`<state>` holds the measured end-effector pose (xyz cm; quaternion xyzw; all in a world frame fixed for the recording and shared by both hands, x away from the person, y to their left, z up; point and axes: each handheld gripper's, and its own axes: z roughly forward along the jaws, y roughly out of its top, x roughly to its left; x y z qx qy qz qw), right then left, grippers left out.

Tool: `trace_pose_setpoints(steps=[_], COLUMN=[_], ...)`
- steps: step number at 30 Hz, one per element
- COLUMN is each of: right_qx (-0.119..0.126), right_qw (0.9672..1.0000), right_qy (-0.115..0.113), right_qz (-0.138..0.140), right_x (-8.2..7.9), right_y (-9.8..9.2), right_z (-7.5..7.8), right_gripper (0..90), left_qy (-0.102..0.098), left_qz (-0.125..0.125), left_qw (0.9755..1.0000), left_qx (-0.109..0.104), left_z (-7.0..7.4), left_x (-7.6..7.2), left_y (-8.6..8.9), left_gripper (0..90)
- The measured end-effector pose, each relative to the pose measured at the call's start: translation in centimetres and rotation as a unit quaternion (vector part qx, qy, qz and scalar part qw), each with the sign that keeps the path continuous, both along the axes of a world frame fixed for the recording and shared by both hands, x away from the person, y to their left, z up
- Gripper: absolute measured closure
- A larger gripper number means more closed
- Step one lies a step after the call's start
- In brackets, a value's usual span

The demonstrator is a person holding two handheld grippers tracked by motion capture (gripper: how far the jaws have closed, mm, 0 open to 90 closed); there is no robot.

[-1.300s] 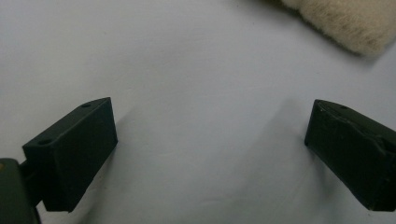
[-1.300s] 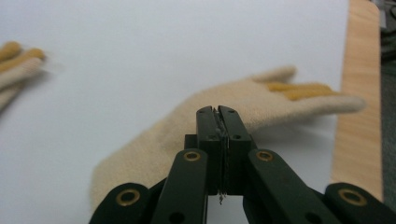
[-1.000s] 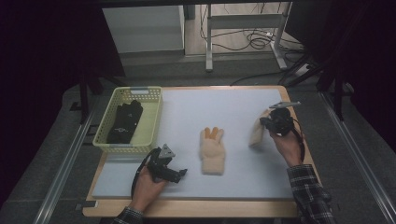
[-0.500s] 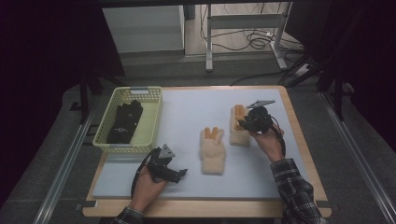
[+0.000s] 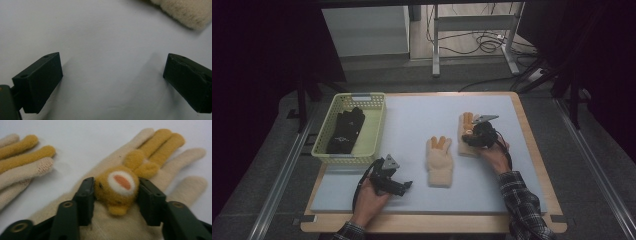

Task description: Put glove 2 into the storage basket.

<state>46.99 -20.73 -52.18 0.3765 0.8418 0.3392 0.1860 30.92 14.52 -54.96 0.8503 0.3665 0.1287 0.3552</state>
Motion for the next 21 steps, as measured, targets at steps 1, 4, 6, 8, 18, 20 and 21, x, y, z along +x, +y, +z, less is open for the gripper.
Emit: trace_pose_setpoints(steps=[1,4,6,8,18,20,21], right_qx=[-0.001,-0.007,0.004,0.013,0.04,0.036,0.035], right_qw=[1.0,1.0,1.0,0.9998,0.9985,0.998,0.9976], right_qy=[0.0,-0.005,-0.008,-0.011,-0.01,-0.012,-0.013], right_qz=[-0.001,-0.002,0.001,0.003,0.036,0.051,0.059], right_x=[-0.1,-0.5,-0.9,-1.5,-5.5,-6.5,-6.9], right_y=[-0.2,-0.5,-0.8,-1.0,-0.2,0.4,0.7], right_z=[0.1,0.7,1.5,2.3,6.6,7.4,7.7], right_gripper=[58.0,60.8,60.9,60.8,60.7,60.7,60.7], left_qy=[0.0,0.0,0.0,0.0,0.0,0.0,0.0], left_qz=[0.0,0.0,0.0,0.0,0.0,-0.001,-0.001], left_qw=[1.0,1.0,1.0,1.0,1.0,1.0,1.0], left_qx=[0.0,0.0,0.0,0.0,0.0,0.001,0.001], left_z=[0.0,0.0,0.0,0.0,0.0,0.0,0.0], left_x=[0.0,0.0,0.0,0.0,0.0,0.0,0.0], left_y=[0.0,0.0,0.0,0.0,0.0,0.0,0.0], left_gripper=[2.4,2.4,2.4,2.4,2.4,2.4,2.4])
